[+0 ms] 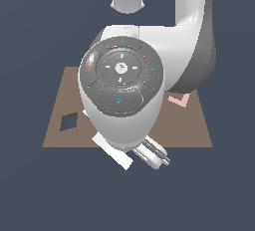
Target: Insert a designated object into the corresponding slot on a board.
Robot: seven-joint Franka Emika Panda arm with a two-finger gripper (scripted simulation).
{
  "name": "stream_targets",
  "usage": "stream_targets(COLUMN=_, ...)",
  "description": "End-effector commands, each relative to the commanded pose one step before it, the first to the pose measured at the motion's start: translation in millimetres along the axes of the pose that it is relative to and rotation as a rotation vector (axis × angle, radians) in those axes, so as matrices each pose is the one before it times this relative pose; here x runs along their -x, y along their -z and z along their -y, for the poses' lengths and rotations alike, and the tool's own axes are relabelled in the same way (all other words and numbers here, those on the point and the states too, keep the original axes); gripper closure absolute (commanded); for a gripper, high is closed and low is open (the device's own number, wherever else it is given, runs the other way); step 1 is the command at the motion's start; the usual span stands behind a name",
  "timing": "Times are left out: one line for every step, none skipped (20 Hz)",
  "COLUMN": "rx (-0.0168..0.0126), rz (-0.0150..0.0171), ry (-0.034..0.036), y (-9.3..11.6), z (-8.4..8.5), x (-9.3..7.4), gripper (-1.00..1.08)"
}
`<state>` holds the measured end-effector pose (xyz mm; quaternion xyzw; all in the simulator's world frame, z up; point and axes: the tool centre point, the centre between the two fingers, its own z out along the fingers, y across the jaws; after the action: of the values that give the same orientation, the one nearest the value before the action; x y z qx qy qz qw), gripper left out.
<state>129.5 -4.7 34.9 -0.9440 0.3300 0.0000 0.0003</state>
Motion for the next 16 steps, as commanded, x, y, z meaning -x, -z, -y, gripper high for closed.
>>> stream_targets(rx=-0.00058, rz=-0.00037, ry=-0.07823, y=1.1, z=-19.22, x=-15.03, gripper=1.08)
stream_targets(rx=-0.00001, rz=-0.00002, ry=-0.03063, y=0.29, z=-7.64, x=-5.96, gripper=1.08)
stream_targets(rx=-0.00001, rz=-0.00002, ry=-0.03064, y=0.29, z=-7.65, x=-5.95, gripper=1.08)
stream_targets(rx=-0.00001, rz=-0.00002, ry=-0.03069, y=0.29, z=-7.68, x=-5.94, gripper=1.08)
stream_targets(rx=0.0, rz=-0.00002, ry=-0.03077, y=0.28, z=-7.72, x=-5.94, gripper=1.08)
stream_targets(rx=0.0, rz=-0.00002, ry=-0.03091, y=0.28, z=-7.77, x=-5.96, gripper=1.08)
stream_targets(rx=0.0, rz=-0.00002, ry=-0.03105, y=0.28, z=-7.82, x=-5.96, gripper=1.08)
stream_targets(rx=0.00001, rz=-0.00001, ry=-0.03124, y=0.28, z=-7.9, x=-5.98, gripper=1.08)
stream_targets(rx=0.00001, rz=-0.00001, ry=-0.03144, y=0.28, z=-7.97, x=-6.0, gripper=1.08)
stream_targets(rx=0.00002, rz=-0.00001, ry=-0.03167, y=0.28, z=-8.05, x=-6.01, gripper=1.08)
stream_targets(rx=0.00003, rz=0.0, ry=-0.03194, y=0.28, z=-8.15, x=-6.04, gripper=1.08)
stream_targets(rx=0.00003, rz=0.0, ry=-0.03112, y=0.27, z=-7.97, x=-5.86, gripper=1.08)
stream_targets(rx=0.00004, rz=0.00001, ry=-0.0284, y=0.24, z=-7.3, x=-5.33, gripper=1.08)
stream_targets(rx=0.00004, rz=0.00002, ry=-0.02557, y=0.21, z=-6.59, x=-4.78, gripper=1.08)
stream_targets(rx=0.00005, rz=0.00002, ry=-0.02267, y=0.19, z=-5.87, x=-4.22, gripper=1.08)
stream_targets(rx=0.00005, rz=0.00002, ry=-0.01977, y=0.16, z=-5.13, x=-3.67, gripper=1.08)
